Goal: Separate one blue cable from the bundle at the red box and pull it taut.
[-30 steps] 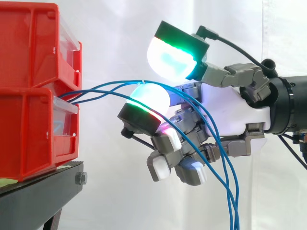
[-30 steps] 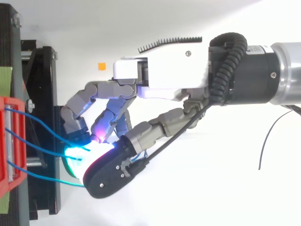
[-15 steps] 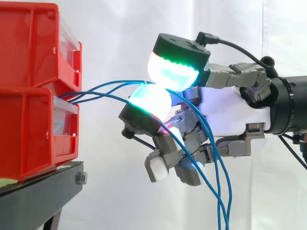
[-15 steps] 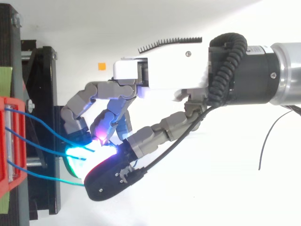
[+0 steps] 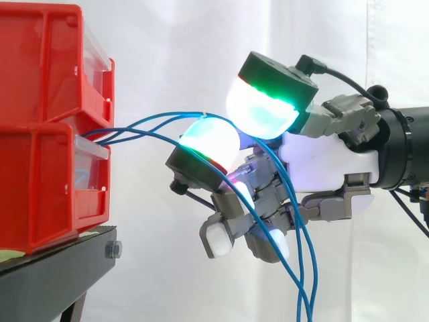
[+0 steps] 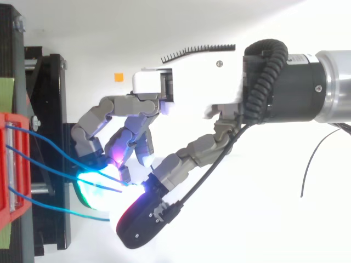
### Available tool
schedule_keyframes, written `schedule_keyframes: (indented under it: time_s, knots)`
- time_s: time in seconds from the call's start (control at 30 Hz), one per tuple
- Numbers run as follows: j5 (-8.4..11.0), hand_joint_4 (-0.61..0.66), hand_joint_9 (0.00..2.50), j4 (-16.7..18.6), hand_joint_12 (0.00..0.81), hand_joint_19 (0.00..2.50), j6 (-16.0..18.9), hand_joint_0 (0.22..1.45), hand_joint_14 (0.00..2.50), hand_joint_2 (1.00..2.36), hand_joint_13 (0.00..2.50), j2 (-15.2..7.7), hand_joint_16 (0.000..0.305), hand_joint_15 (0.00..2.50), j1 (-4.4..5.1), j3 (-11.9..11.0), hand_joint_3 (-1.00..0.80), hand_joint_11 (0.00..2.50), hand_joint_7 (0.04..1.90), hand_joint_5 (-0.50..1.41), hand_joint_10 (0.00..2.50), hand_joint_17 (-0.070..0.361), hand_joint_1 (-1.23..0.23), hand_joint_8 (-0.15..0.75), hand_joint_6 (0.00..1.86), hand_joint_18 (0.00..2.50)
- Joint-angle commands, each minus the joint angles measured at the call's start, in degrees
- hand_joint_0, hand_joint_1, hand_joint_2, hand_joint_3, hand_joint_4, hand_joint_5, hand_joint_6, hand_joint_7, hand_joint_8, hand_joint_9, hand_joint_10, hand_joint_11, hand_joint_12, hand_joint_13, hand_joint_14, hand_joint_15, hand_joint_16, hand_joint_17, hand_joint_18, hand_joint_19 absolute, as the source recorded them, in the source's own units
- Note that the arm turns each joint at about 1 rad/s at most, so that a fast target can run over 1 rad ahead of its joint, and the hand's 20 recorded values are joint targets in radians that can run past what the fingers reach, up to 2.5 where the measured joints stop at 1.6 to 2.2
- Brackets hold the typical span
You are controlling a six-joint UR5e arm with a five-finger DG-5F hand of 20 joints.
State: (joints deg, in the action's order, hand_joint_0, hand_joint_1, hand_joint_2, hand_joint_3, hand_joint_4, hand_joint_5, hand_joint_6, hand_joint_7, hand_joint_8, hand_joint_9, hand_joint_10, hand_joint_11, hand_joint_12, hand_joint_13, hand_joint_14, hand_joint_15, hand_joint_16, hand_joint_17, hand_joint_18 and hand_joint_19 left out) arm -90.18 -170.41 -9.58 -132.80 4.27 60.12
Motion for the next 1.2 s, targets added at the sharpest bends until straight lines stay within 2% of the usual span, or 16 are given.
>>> schedule_keyframes:
  time_s: [0.0,0.1,0.13,0.23,0.3,0.43,0.53,0.7,0.87,1.0,1.17]
  knots:
    - [0.0,0.05,0.92,-0.1,0.374,0.93,0.09,0.56,0.02,1.0,0.74,-0.01,0.048,0.58,-0.05,0.0,-0.5,0.86,1.16,-0.16,0.03,0.108,-0.71,0.328,0.86,0.84]
    - [-0.26,0.03,0.95,-0.45,0.381,0.95,0.18,0.53,0.02,1.0,0.76,-0.01,0.049,0.58,-0.14,0.0,-0.5,0.85,1.14,-0.15,0.03,0.11,-0.57,0.337,0.85,0.86]
    - [-0.26,0.02,0.97,-0.45,0.373,0.96,0.26,0.55,0.02,1.0,0.76,-0.01,0.047,0.58,-0.14,0.0,-0.5,0.83,1.15,-0.14,0.03,0.106,-0.51,0.332,0.84,0.85]
    - [-0.26,0.01,0.99,-0.27,0.362,0.99,0.18,0.6,0.02,1.0,0.77,-0.01,0.045,0.59,-0.14,0.09,-0.5,0.84,1.16,-0.14,0.03,0.101,-0.42,0.328,0.84,0.84]
    - [-0.26,0.01,0.99,-0.18,0.365,1.0,0.18,0.62,0.02,1.0,0.77,-0.01,0.045,0.59,-0.14,0.09,-0.5,0.84,1.16,-0.14,0.03,0.1,-0.42,0.326,0.83,0.84]
    - [-0.26,0.01,0.99,-0.18,0.363,1.02,0.26,0.6,0.02,1.01,0.76,-0.01,0.045,0.59,-0.14,0.09,-0.36,0.84,1.17,-0.14,0.03,0.101,-0.46,0.333,0.83,0.83]
    - [-0.18,0.02,0.98,-0.18,0.389,0.99,1.14,0.57,0.02,1.02,0.78,-0.01,0.05,0.6,-0.14,0.09,-0.17,0.85,1.2,-0.14,0.03,0.113,-0.58,0.351,0.83,0.86]
    - [-0.18,0.01,0.95,-0.27,0.376,1.0,1.85,0.57,0.02,1.02,0.74,-0.01,0.048,0.59,-0.14,0.09,-0.08,0.87,1.23,-0.16,0.03,0.108,-0.74,0.337,0.85,0.82]
    - [-0.09,-0.02,0.9,-0.18,0.378,0.98,2.2,0.6,0.02,1.02,0.73,-0.01,0.048,0.59,-0.05,0.18,-0.11,0.87,1.21,-0.16,0.03,0.107,-0.8,0.329,0.85,0.81]
    - [-0.09,-0.04,0.86,-0.18,0.378,0.95,2.2,0.64,0.02,1.02,0.71,-0.01,0.048,0.58,-0.14,0.18,-0.23,0.86,1.23,-0.18,0.03,0.108,-0.88,0.32,0.85,0.8]
    - [0.09,-0.05,0.84,-0.45,0.379,0.92,2.28,0.69,0.02,1.01,0.71,-0.01,0.048,0.58,-0.14,0.53,-0.34,0.86,1.22,-0.18,0.03,0.109,-0.89,0.321,0.86,0.8]
